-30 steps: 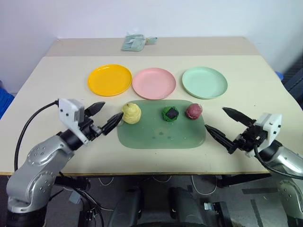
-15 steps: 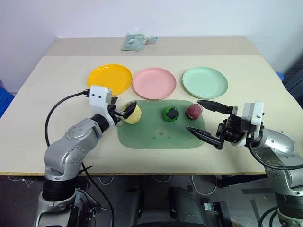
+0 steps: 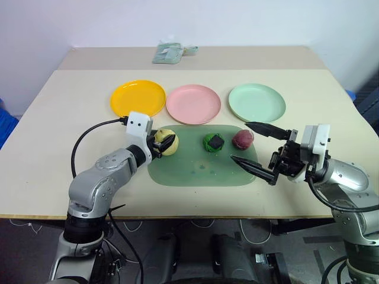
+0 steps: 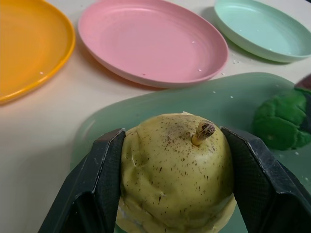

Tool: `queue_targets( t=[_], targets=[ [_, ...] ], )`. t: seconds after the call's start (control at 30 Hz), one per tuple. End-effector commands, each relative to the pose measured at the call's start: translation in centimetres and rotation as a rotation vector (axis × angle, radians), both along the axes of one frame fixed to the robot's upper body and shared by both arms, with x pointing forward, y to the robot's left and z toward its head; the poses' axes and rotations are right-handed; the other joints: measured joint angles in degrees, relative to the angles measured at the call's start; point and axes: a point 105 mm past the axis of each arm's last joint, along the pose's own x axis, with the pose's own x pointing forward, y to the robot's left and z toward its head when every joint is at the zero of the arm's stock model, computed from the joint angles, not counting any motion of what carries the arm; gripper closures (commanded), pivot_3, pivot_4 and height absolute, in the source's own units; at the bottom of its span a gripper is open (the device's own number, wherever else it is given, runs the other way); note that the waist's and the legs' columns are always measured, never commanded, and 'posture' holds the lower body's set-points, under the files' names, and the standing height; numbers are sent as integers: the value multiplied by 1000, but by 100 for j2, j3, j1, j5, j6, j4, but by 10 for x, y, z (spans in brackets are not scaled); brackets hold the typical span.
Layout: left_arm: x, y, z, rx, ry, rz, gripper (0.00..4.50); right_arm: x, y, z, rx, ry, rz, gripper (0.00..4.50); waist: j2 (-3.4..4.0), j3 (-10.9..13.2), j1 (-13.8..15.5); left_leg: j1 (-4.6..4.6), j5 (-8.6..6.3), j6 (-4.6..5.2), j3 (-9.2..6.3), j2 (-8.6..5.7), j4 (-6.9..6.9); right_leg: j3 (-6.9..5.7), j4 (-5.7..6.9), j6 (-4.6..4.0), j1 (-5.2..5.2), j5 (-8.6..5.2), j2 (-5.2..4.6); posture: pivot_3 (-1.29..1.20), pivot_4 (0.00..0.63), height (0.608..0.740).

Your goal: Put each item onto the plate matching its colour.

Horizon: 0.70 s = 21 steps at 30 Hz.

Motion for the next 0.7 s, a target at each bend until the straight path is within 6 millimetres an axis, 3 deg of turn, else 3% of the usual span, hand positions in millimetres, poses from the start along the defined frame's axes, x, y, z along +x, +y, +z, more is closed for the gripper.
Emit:
queue_targets(
  t=[0.03,0.13,0.23,0.37,0.5,0.63,0.7],
  targets=[
    [18,17,28,-37,-95,103,2030,-5,5,14,2,-52,3,0,0,0,-8,0,0,0,0,0,0,0,0,0,0,0,0,0,150,740],
    [48,44,64,-96,-176,237,2030,-1,8,19,9,-69,-5,0,-7,4,-6,-4,1,-2,-3,0,1,-3,2,1,-4,2,3,0,150,740],
    [71,65,80,-111,-224,332,2030,5,8,22,16,-79,-14,0,-8,4,-19,-5,2,-2,-2,-1,1,-4,0,7,-5,5,4,0,150,740],
    [108,96,78,-56,-238,534,2030,15,7,21,23,-92,-24,0,-7,3,-14,-4,2,-3,1,-4,-3,-5,-2,23,-7,15,5,0,150,740],
    [130,103,66,-35,-214,622,2030,24,4,15,24,-91,-28,0,-17,7,-8,-5,2,-1,2,-9,-1,-5,-2,32,-6,20,4,0,150,740],
    [136,100,51,-19,-207,632,130,37,-3,-1,-11,-74,-64,0,-31,14,-15,-8,0,3,3,-16,3,-5,-2,43,-7,31,-2,0,150,740],
    [137,100,51,-36,-220,626,32,38,-4,-4,-15,-73,-66,0,-31,14,-22,-8,-2,6,6,-18,2,-4,-2,45,-8,33,-5,0,150,740]
  ],
)
